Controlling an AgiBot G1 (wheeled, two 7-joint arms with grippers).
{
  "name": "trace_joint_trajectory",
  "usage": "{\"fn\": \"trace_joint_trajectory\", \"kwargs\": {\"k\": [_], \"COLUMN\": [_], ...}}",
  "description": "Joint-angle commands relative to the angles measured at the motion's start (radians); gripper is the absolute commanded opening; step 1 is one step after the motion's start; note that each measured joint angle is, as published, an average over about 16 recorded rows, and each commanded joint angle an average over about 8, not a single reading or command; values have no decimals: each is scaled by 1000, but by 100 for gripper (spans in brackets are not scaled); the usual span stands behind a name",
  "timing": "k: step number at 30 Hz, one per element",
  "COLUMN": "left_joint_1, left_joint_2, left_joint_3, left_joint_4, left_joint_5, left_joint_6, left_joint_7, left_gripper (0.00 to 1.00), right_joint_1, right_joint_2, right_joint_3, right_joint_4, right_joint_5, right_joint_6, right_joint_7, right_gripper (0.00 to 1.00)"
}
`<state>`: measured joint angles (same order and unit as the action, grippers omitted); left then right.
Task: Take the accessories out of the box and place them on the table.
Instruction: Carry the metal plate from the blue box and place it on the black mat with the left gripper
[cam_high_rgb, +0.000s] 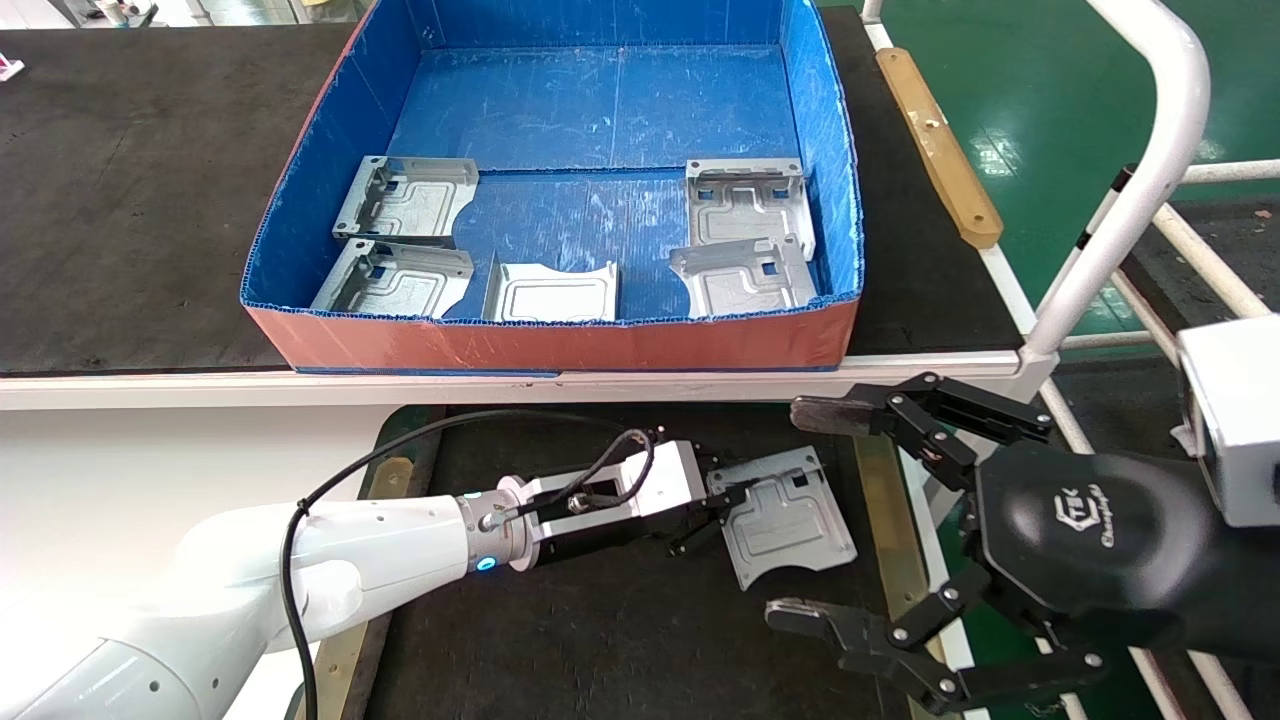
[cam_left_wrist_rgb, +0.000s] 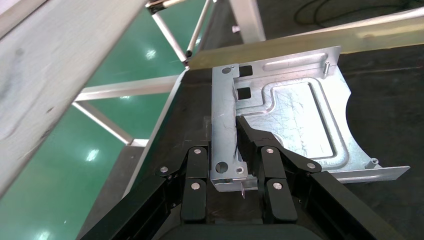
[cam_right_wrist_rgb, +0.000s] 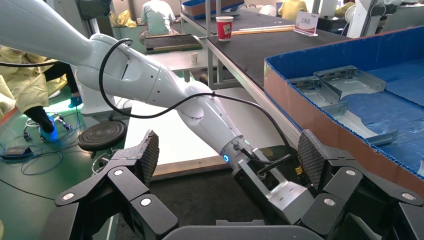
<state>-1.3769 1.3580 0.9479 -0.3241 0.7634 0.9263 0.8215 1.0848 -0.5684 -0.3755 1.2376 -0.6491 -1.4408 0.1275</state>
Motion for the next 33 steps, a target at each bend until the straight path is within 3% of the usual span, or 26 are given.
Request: {"fn": "trace_joint_trajectory", "kwargs": {"k": [1, 11, 19, 33], "left_joint_1": [0, 0, -1, -1], "left_joint_2": [0, 1, 1, 1], "left_joint_3": [6, 43, 62, 60], "left_joint_4": [1, 11, 14, 14], "left_joint_5": [-8, -34, -43, -43], "left_joint_6": [12, 27, 26, 25], "left_joint_7": [8, 37, 46, 45], "left_gripper": [0, 2, 99, 100], "right_joint_1": [0, 0, 0, 0], "right_joint_2": [0, 0, 0, 0], "right_joint_3": [0, 0, 0, 0], "right_joint_4": [0, 0, 0, 0], "right_joint_5": [0, 0, 0, 0], "right_joint_6": [0, 0, 0, 0], "right_joint_7": [0, 0, 0, 0], "right_gripper": [100, 100, 100, 100]}}
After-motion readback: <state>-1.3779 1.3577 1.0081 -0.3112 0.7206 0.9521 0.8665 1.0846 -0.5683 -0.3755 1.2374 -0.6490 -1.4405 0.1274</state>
